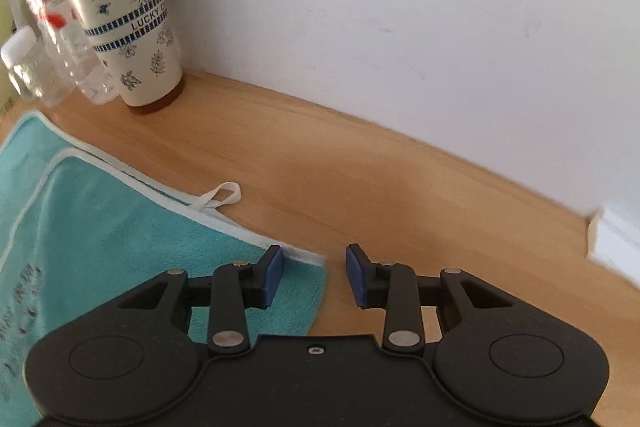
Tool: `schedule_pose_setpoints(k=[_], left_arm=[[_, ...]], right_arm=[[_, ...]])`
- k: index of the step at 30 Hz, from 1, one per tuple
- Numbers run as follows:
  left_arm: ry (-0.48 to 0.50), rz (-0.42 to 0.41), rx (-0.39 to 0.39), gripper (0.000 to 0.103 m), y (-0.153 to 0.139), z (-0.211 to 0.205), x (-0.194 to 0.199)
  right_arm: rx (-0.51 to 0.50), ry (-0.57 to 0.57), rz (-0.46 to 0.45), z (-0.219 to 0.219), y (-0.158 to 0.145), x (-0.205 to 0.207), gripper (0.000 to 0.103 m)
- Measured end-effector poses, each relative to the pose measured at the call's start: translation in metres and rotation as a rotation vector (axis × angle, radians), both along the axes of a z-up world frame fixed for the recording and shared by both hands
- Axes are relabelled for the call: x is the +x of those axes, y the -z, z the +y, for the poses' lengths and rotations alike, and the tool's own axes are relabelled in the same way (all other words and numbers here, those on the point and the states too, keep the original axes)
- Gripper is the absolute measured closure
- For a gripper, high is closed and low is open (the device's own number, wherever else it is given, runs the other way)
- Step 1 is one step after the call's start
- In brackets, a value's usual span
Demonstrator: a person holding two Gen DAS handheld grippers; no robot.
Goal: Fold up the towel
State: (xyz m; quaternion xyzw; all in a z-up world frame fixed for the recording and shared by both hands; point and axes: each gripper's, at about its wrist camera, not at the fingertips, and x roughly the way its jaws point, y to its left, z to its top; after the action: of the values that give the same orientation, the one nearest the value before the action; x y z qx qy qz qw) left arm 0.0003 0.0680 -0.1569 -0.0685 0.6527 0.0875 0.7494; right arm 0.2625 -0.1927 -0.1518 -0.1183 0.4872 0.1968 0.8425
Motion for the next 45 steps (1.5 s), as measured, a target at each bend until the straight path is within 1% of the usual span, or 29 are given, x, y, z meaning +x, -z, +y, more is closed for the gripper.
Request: schedule_pose_setpoints(k=[4, 7, 10, 13, 15, 16, 17, 20, 21, 24, 26, 28, 31, 35, 36, 37, 38, 39, 43, 45], left_arm=[[0.017, -0.011, 0.024, 0.095, 0.001, -0.005, 0.003], [0.030, -0.015, 0.042, 0.095, 0.002, -0.008, 0.006], [0.047, -0.011, 0.050, 0.093, 0.000, -0.010, 0.007], [0.034, -0.018, 0.049, 0.093, -0.008, -0.003, 0.008], [0.034, -0.042, 0.049, 0.092, -0.018, 0.003, 0.010], [0.036, -0.059, 0.038, 0.090, -0.023, 0.004, 0.013], [0.039, -0.070, 0.026, 0.090, -0.024, 0.004, 0.014], [0.097, -0.119, -0.029, 0.088, -0.025, -0.007, 0.025], [0.135, -0.120, -0.046, 0.088, -0.023, -0.015, 0.031], [0.220, -0.139, -0.052, 0.088, -0.012, -0.027, 0.047], [0.251, -0.132, -0.050, 0.088, -0.003, -0.031, 0.055], [0.270, -0.115, -0.026, 0.088, 0.008, -0.030, 0.062], [0.299, -0.110, -0.023, 0.088, 0.013, -0.028, 0.066], [0.299, -0.109, -0.021, 0.088, 0.016, -0.026, 0.071], [0.302, -0.107, -0.015, 0.088, 0.015, -0.028, 0.071], [0.302, -0.105, -0.008, 0.088, 0.015, -0.029, 0.072], [0.300, -0.104, -0.001, 0.088, 0.015, -0.031, 0.073], [0.297, -0.103, 0.006, 0.087, 0.015, -0.032, 0.074], [0.266, -0.095, 0.007, 0.087, 0.013, -0.031, 0.073], [0.232, -0.088, 0.036, 0.087, 0.008, -0.024, 0.070]], right_arm=[[-0.046, -0.035, -0.029, 0.004, 0.001, 0.001, 0.062], [-0.079, -0.032, -0.049, 0.008, 0.001, 0.000, 0.058], [-0.103, -0.030, -0.058, 0.011, 0.001, -0.001, 0.058], [-0.131, -0.005, -0.067, 0.010, -0.006, -0.006, 0.058], [-0.073, 0.007, -0.059, 0.005, -0.016, -0.017, 0.056], [-0.050, 0.010, -0.050, 0.003, -0.018, -0.022, 0.056], [-0.028, 0.015, -0.040, 0.002, -0.021, -0.030, 0.056], [0.052, 0.025, 0.006, -0.002, -0.027, -0.057, 0.056], [0.088, 0.027, 0.038, -0.001, -0.028, -0.068, 0.056], [0.177, -0.003, 0.151, 0.008, -0.023, -0.099, 0.056], [0.188, -0.030, 0.192, 0.016, -0.017, -0.113, 0.056], [0.190, -0.052, 0.246, 0.023, -0.007, -0.129, 0.056], [0.206, -0.046, 0.302, 0.018, -0.001, -0.146, 0.056], [0.186, -0.058, 0.281, 0.010, -0.002, -0.163, 0.057], [0.172, -0.074, 0.266, 0.009, -0.002, -0.166, 0.062], [0.156, -0.094, 0.248, 0.009, -0.002, -0.169, 0.069], [0.121, -0.124, 0.216, 0.010, -0.002, -0.174, 0.070], [0.098, -0.138, 0.198, 0.011, -0.003, -0.176, 0.070], [0.068, -0.155, 0.194, 0.006, -0.009, -0.177, 0.070], [0.045, -0.168, 0.199, 0.009, -0.011, -0.174, 0.067]])
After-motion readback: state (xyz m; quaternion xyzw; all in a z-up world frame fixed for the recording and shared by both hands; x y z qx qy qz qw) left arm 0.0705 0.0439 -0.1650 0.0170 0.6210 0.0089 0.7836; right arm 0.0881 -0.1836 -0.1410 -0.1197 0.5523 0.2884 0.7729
